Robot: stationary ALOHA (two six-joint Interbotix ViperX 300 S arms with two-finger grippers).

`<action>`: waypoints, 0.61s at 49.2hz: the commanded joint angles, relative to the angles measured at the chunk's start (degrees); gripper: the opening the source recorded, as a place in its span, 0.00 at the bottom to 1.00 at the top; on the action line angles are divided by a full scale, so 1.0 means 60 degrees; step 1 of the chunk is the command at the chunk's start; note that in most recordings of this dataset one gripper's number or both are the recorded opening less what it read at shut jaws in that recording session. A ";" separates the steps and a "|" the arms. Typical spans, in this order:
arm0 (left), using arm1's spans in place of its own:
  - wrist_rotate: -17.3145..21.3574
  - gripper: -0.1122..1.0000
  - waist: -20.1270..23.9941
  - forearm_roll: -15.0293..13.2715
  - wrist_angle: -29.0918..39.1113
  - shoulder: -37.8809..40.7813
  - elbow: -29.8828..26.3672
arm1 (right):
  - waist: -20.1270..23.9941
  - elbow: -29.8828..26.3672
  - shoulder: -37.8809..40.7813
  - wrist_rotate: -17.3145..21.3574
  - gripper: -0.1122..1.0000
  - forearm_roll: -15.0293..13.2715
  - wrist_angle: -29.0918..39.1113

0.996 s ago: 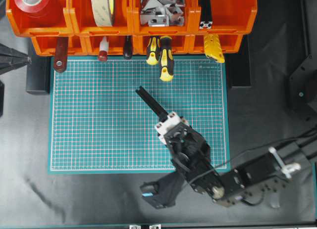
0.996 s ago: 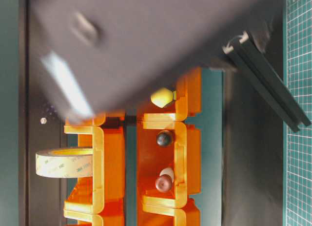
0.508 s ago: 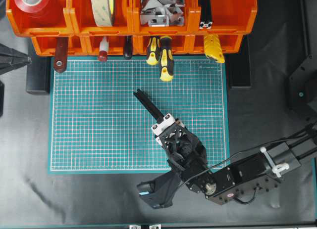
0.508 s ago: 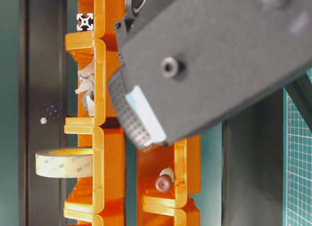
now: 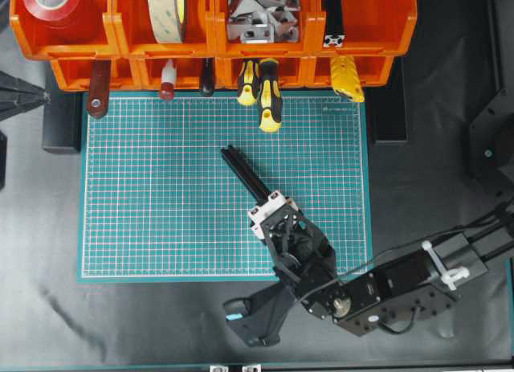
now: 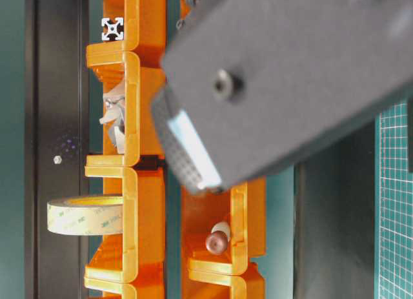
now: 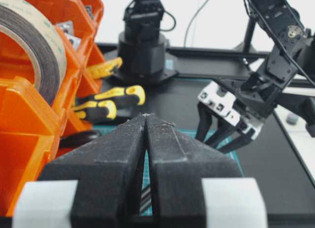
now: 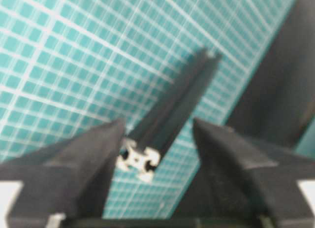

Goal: Pick frame from container rack with right arm.
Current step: 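Lower the extrusion onto the mat and open the right gripper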

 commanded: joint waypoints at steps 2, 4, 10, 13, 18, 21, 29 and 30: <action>-0.0029 0.10 0.0029 0.0029 -0.0044 0.0059 -0.0308 | 0.0044 -0.0190 -0.0161 0.0015 0.72 0.0015 -0.0088; -0.0029 0.10 0.0015 0.0029 -0.0029 0.0044 -0.0293 | 0.0044 -0.0190 -0.0161 0.0029 0.75 0.0015 -0.0088; -0.0044 0.10 0.0015 0.0029 0.0015 0.0044 -0.0308 | 0.0088 -0.0190 -0.0161 0.0059 0.81 0.0015 -0.0044; -0.0073 0.10 0.0000 0.0029 0.0029 0.0029 -0.0293 | 0.0103 -0.0190 -0.0176 0.0161 0.82 0.0059 -0.0029; -0.0073 0.10 0.0000 0.0029 0.0103 0.0015 -0.0308 | 0.0117 -0.0220 -0.0205 0.0630 0.82 0.0190 -0.0015; -0.0073 0.10 0.0000 0.0029 0.0132 0.0000 -0.0308 | 0.0117 -0.0249 -0.0278 0.1099 0.82 0.0234 0.0000; -0.0073 0.10 0.0000 0.0029 0.0249 -0.0088 -0.0322 | 0.0117 -0.0264 -0.0776 0.2871 0.82 0.0234 0.0205; -0.0073 0.10 0.0000 0.0029 0.0264 -0.0088 -0.0308 | 0.0117 -0.0264 -0.0894 0.3091 0.82 0.0234 0.0264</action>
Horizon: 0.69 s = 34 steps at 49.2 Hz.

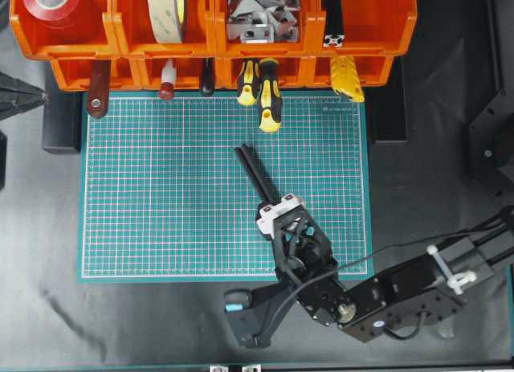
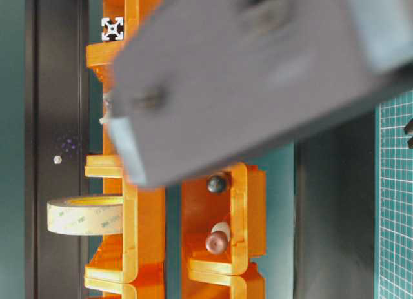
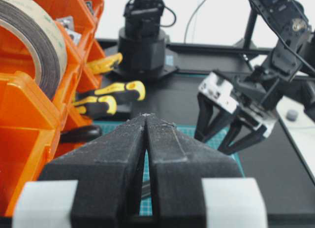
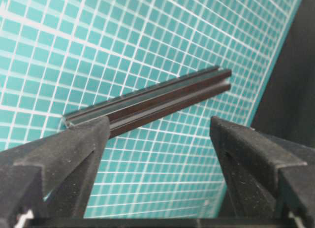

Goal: Pick frame from container rack with right arm.

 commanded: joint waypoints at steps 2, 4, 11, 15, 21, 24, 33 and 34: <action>-0.0029 0.10 -0.0015 0.0029 0.0044 0.0015 -0.0322 | 0.0029 -0.0190 -0.0923 0.1099 0.82 0.0000 0.0293; -0.0029 0.10 -0.0015 0.0029 0.0073 -0.0015 -0.0322 | 0.0059 -0.0161 -0.1157 0.1494 0.82 0.0000 0.0337; -0.0029 0.10 -0.0015 0.0029 0.0132 -0.0029 -0.0322 | 0.0205 0.0161 -0.2036 0.2593 0.82 -0.0059 0.0278; -0.0029 0.10 0.0000 0.0029 0.0117 -0.0029 -0.0322 | 0.0293 0.0469 -0.2622 0.3003 0.82 -0.0117 0.0176; -0.0029 0.10 0.0000 0.0029 0.0117 -0.0044 -0.0322 | 0.0337 0.0967 -0.3633 0.3472 0.82 -0.0190 -0.0088; -0.0029 0.10 0.0000 0.0029 0.0117 -0.0044 -0.0322 | 0.0322 0.1230 -0.4146 0.3735 0.82 -0.0308 -0.0337; -0.0029 0.10 0.0000 0.0029 0.0117 -0.0103 -0.0337 | 0.0176 0.2285 -0.5801 0.4907 0.82 -0.1069 -0.1611; -0.0029 0.10 0.0000 0.0029 0.0117 -0.0117 -0.0352 | 0.0146 0.2417 -0.5991 0.5068 0.82 -0.1143 -0.1772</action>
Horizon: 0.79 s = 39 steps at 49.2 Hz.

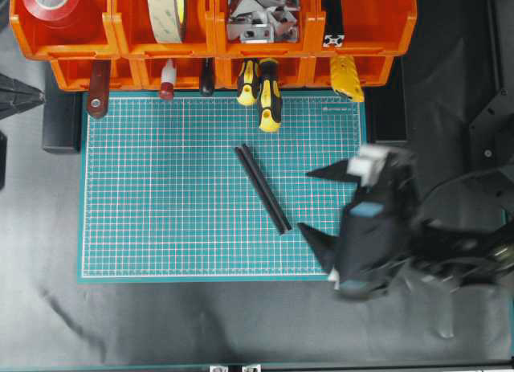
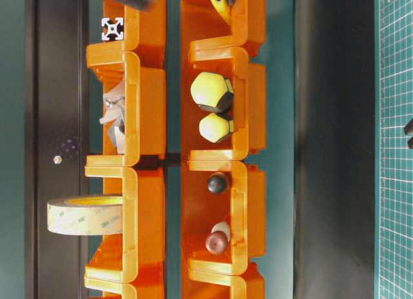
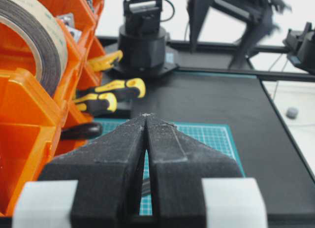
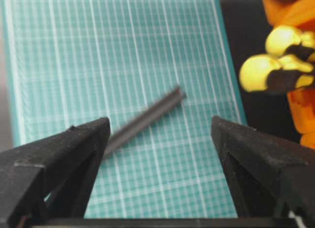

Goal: Pick frame from container rack with right arm.

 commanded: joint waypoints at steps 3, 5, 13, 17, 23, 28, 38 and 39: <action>-0.0029 0.10 0.0000 0.0029 -0.0059 -0.0029 -0.0366 | -0.0264 0.0776 -0.1436 0.0967 0.82 -0.0586 -0.1172; -0.0029 0.10 0.0000 0.0029 -0.0044 -0.0044 -0.0381 | -0.0396 0.1099 -0.1831 0.1304 0.82 -0.0732 -0.1553; -0.0029 0.10 0.0000 0.0029 -0.0059 -0.0117 -0.0425 | -0.0923 0.2358 -0.3442 0.2520 0.82 -0.1348 -0.2827; -0.0029 0.10 0.0000 0.0029 -0.0059 -0.0117 -0.0439 | -0.1128 0.2856 -0.4233 0.2900 0.82 -0.1611 -0.3164; -0.0015 0.10 0.0015 0.0029 -0.0044 -0.0117 -0.0469 | -0.1362 0.3486 -0.5449 0.3018 0.82 -0.1787 -0.3340; -0.0015 0.10 0.0029 0.0029 -0.0044 -0.0117 -0.0469 | -0.1392 0.3955 -0.6313 0.3018 0.82 -0.1875 -0.3340; -0.0029 0.10 0.0015 0.0029 0.0234 -0.0117 -0.0483 | -0.1392 0.4819 -0.7705 0.3018 0.82 -0.1875 -0.3325; -0.0029 0.10 0.0015 0.0029 0.0293 -0.0117 -0.0469 | -0.1392 0.4893 -0.7793 0.3018 0.82 -0.1890 -0.3325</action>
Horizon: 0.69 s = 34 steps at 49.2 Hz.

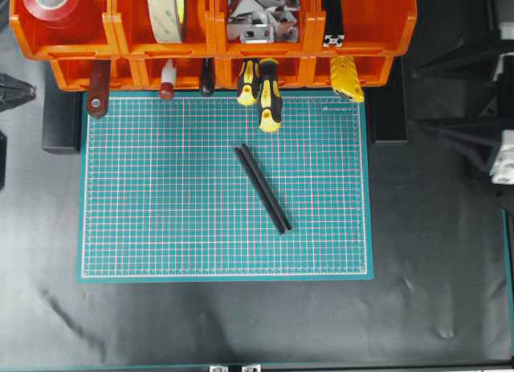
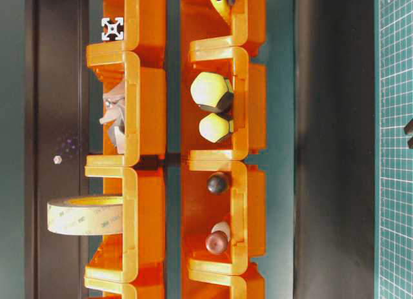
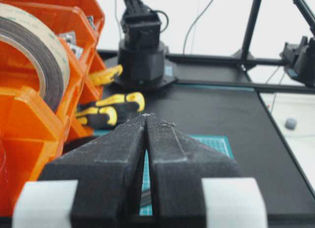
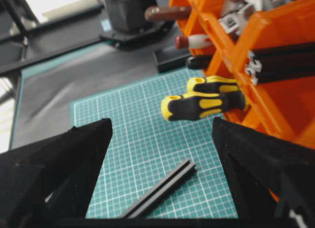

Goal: Pick frame from container rack with right arm.

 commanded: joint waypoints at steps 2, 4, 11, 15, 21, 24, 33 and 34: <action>-0.0029 0.10 0.0029 0.0029 0.0234 0.0059 -0.0308 | 0.0000 0.0249 -0.0542 -0.0029 0.82 -0.0059 -0.0044; -0.0029 0.10 0.0015 0.0029 0.0308 0.0059 -0.0308 | 0.0000 0.0322 -0.0674 -0.0029 0.82 -0.0059 -0.0015; -0.0029 0.10 0.0029 0.0029 0.0337 0.0044 -0.0322 | 0.0000 0.0498 -0.0879 -0.0029 0.82 -0.0044 0.0073; -0.0029 0.10 0.0015 0.0029 0.0337 0.0015 -0.0322 | 0.0000 0.0542 -0.0894 -0.0029 0.82 -0.0059 0.0103; -0.0029 0.10 0.0015 0.0029 0.0337 0.0015 -0.0322 | 0.0000 0.0557 -0.0894 -0.0029 0.82 -0.0059 0.0117; -0.0029 0.10 0.0029 0.0029 0.0337 0.0015 -0.0322 | -0.0015 0.0557 -0.0894 -0.0029 0.82 -0.0059 0.0117; 0.0000 0.10 0.0015 0.0029 0.0322 -0.0029 -0.0322 | 0.0000 0.0586 -0.0908 -0.0029 0.82 -0.0059 0.0161; -0.0015 0.10 0.0029 0.0029 0.0322 -0.0029 -0.0322 | 0.0000 0.0601 -0.0923 -0.0029 0.82 -0.0059 0.0176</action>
